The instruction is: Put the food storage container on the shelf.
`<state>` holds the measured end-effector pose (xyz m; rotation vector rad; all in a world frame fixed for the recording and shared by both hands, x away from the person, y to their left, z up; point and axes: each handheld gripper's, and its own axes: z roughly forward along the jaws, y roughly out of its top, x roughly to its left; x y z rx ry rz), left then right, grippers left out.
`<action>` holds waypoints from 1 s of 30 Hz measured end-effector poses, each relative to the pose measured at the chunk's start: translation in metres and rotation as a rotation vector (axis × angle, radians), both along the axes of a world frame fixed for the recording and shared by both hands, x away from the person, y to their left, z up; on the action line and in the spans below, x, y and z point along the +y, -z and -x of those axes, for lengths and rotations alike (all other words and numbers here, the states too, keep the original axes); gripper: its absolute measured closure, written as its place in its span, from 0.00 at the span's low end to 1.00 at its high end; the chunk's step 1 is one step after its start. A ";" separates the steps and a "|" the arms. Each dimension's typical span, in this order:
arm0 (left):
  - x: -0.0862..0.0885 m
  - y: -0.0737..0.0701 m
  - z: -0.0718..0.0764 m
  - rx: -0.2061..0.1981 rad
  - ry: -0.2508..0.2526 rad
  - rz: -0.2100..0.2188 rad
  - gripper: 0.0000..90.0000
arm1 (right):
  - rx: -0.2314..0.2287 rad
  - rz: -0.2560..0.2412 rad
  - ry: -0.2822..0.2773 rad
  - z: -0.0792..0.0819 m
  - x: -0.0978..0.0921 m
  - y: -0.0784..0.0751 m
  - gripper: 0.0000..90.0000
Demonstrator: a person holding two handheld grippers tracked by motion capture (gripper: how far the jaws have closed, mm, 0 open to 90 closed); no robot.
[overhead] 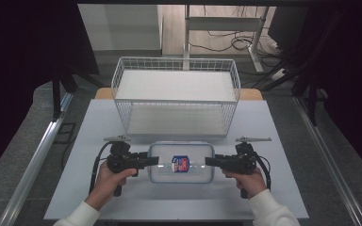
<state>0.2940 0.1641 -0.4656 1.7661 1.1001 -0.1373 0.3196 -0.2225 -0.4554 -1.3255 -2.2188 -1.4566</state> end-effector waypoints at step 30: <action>0.025 0.035 -0.102 -0.009 -0.035 0.031 0.52 | -0.045 0.041 0.019 -0.108 0.030 0.019 0.58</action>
